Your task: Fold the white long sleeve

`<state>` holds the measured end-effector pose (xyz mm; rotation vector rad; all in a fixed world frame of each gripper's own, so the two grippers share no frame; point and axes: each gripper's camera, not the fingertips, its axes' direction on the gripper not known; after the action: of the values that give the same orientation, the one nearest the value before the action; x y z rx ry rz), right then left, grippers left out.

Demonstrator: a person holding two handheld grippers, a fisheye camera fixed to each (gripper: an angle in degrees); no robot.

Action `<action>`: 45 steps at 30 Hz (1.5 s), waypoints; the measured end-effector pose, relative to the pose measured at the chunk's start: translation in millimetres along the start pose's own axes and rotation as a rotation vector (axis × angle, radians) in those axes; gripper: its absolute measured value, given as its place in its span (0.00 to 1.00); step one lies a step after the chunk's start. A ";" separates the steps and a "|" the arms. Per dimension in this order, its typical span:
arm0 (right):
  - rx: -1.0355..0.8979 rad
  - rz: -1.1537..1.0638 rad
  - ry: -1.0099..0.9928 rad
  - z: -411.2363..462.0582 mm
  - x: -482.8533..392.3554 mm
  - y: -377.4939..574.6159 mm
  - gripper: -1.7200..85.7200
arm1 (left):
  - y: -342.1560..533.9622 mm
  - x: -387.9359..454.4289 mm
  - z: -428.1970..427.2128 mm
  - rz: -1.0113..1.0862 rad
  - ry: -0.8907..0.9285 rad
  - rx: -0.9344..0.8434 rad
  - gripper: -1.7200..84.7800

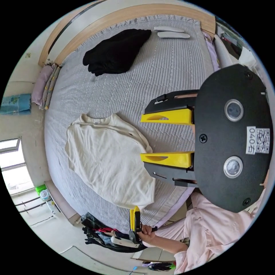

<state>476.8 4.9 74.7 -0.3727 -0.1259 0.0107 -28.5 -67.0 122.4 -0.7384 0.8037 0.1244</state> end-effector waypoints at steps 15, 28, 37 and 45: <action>-0.105 0.182 -0.192 70.0 49.5 4.7 0.17 | 1.1 -38.4 5.0 0.099 0.008 -0.034 0.00; -0.046 0.096 -0.317 42.9 55.4 14.3 0.07 | 2.6 -107.7 -54.3 0.205 0.168 -0.008 0.01; -0.045 -0.073 -0.325 8.5 1.3 42.5 0.07 | 39.8 -144.2 -116.2 0.282 0.117 -0.023 0.01; -0.046 -0.138 -0.338 -18.5 -54.1 116.7 0.07 | 130.6 -162.1 -159.8 0.291 0.135 -0.053 0.01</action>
<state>427.0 105.0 8.7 -0.4058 -0.4867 -0.0661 -287.8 -45.2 88.7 -0.6810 1.0377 0.3619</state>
